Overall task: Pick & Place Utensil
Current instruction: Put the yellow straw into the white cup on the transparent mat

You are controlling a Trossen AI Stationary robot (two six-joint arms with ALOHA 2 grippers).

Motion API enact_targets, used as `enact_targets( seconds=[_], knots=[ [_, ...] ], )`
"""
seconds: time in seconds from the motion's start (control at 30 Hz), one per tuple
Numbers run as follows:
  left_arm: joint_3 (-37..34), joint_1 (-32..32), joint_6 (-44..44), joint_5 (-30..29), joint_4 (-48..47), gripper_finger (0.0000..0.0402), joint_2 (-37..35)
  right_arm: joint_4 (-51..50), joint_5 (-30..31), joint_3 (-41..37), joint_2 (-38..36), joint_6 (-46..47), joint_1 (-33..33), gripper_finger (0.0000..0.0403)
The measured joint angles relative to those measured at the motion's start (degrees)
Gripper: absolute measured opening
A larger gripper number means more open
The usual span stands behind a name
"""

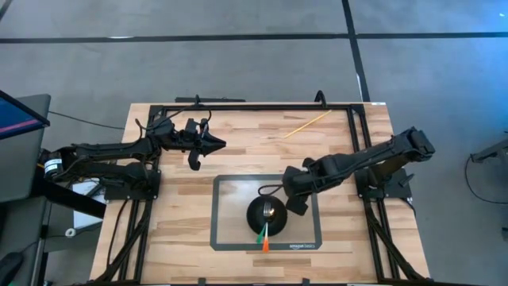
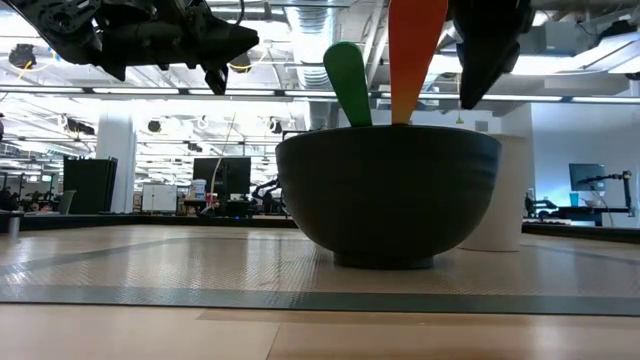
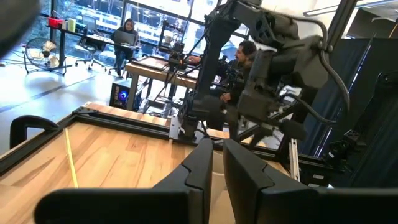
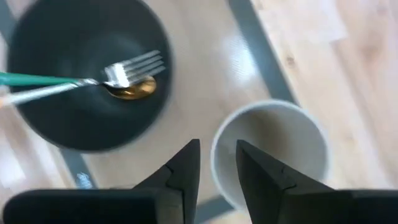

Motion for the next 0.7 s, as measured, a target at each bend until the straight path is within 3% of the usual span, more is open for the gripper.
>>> enact_targets(
  seconds=[0.2,0.37,0.57,0.7],
  knots=[
    [-0.01,0.01,0.0,0.0,0.01,0.004,0.0,-7.32,8.28,2.31,-0.28,-7.15,-2.65,0.0098],
    [0.0,0.0,0.0,0.01,0.01,0.004,0.0,-11.35,9.08,2.35,-0.72,-16.12,-9.03,0.0098],
    [0.0,0.0,0.0,0.0,0.14,0.004,0.0,-13.7,9.06,2.4,-0.94,-31.81,-22.84,0.0098],
    [0.0,0.01,0.0,-0.01,0.73,0.004,0.0,-4.88,4.96,1.0,-0.87,-46.48,-33.55,0.0098]
  ],
)
